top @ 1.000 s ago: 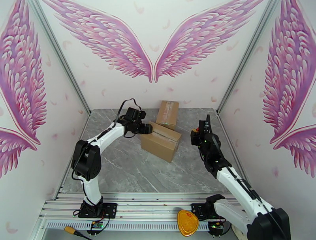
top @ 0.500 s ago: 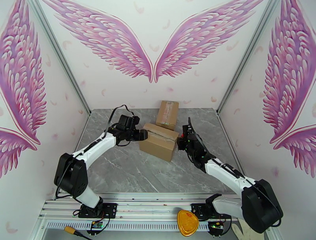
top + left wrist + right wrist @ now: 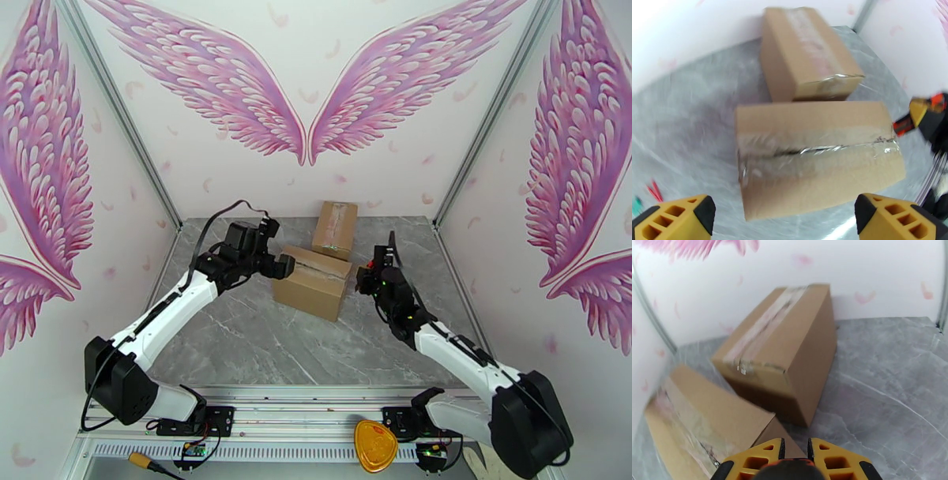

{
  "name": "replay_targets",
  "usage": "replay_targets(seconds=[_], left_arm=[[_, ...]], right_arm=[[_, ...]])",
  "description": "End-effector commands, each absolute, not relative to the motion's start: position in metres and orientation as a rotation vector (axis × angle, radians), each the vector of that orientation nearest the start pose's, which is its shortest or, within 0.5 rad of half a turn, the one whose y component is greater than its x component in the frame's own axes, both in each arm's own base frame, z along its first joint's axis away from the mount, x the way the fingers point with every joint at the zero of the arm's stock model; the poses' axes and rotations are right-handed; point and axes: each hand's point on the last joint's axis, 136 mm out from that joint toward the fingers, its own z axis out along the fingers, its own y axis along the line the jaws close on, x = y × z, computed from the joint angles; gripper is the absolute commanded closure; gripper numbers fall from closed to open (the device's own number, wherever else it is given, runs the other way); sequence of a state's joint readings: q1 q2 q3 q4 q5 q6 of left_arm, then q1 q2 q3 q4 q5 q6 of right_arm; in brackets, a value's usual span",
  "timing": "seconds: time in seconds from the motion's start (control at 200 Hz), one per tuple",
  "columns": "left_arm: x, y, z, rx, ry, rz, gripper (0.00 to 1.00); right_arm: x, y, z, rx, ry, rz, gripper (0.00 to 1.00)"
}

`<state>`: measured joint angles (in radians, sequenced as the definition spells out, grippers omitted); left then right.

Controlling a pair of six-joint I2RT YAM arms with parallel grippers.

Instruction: Unpack the express box

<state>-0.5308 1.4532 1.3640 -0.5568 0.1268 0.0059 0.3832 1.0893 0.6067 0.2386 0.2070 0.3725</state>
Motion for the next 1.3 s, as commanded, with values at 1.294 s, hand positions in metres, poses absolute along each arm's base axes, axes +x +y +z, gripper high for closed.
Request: replay_targets(seconds=[1.294], left_arm=[[0.328, -0.348, 0.208, 1.734, 1.407, -0.116, 0.01]], right_arm=[[0.360, 0.081, 0.248, 0.713, 1.404, 0.869, 1.00]])
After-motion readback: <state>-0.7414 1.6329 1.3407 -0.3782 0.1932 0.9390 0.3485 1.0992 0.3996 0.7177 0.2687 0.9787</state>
